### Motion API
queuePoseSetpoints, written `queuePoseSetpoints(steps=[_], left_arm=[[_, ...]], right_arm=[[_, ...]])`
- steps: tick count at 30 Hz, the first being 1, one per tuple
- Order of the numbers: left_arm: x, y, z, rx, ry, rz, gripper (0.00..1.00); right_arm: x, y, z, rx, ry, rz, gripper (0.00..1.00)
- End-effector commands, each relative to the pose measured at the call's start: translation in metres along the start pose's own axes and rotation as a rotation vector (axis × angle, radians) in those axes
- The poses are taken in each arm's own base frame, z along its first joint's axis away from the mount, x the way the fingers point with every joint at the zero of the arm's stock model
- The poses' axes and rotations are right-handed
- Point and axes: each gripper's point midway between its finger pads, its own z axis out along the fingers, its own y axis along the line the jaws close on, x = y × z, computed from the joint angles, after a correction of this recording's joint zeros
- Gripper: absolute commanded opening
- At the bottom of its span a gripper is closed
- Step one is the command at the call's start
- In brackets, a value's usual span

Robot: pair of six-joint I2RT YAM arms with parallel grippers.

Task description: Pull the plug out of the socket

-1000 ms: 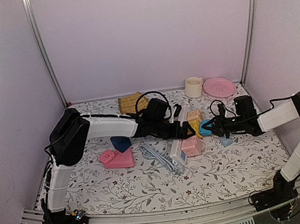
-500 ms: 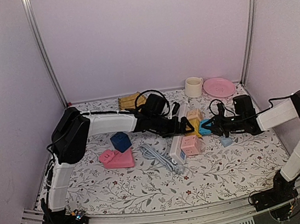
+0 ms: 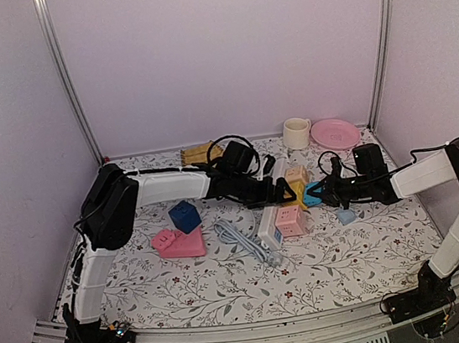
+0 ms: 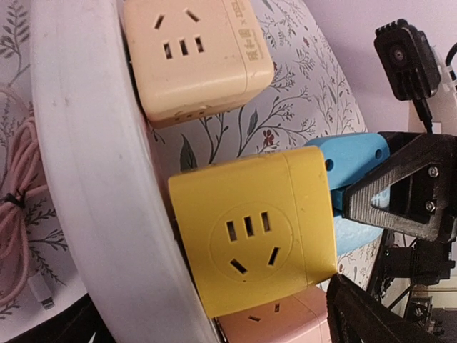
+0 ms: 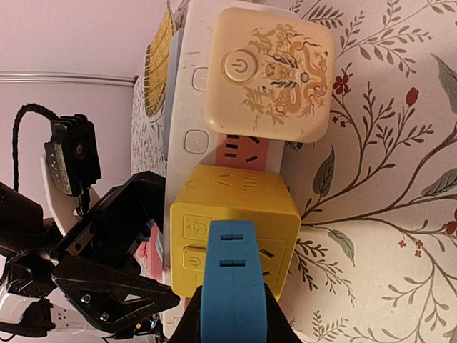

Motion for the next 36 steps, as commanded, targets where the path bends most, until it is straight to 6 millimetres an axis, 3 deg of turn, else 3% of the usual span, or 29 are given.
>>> queuePoseSetpoints(steps=[1, 6, 10, 24, 36], left_arm=[[-0.013, -0.018, -0.016, 0.055, -0.055, 0.053, 0.97], [-0.015, -0.003, -0.04, 0.009, -0.076, 0.061, 0.94], [-0.005, 0.009, -0.048, 0.007, -0.07, 0.041, 0.83], [0.019, 0.039, -0.022, -0.028, 0.007, -0.026, 0.38], [0.027, 0.068, -0.022, -0.057, -0.005, -0.143, 0.03]], right_arm=[[0.007, 0.032, 0.006, -0.081, 0.033, -0.099, 0.03], [0.004, 0.04, 0.001, -0.092, 0.018, -0.099, 0.03], [0.002, 0.045, -0.003, -0.095, 0.002, -0.106, 0.03], [-0.001, 0.065, -0.01, -0.15, 0.009, -0.116, 0.03], [-0.001, 0.081, -0.017, -0.207, 0.006, -0.139, 0.03]])
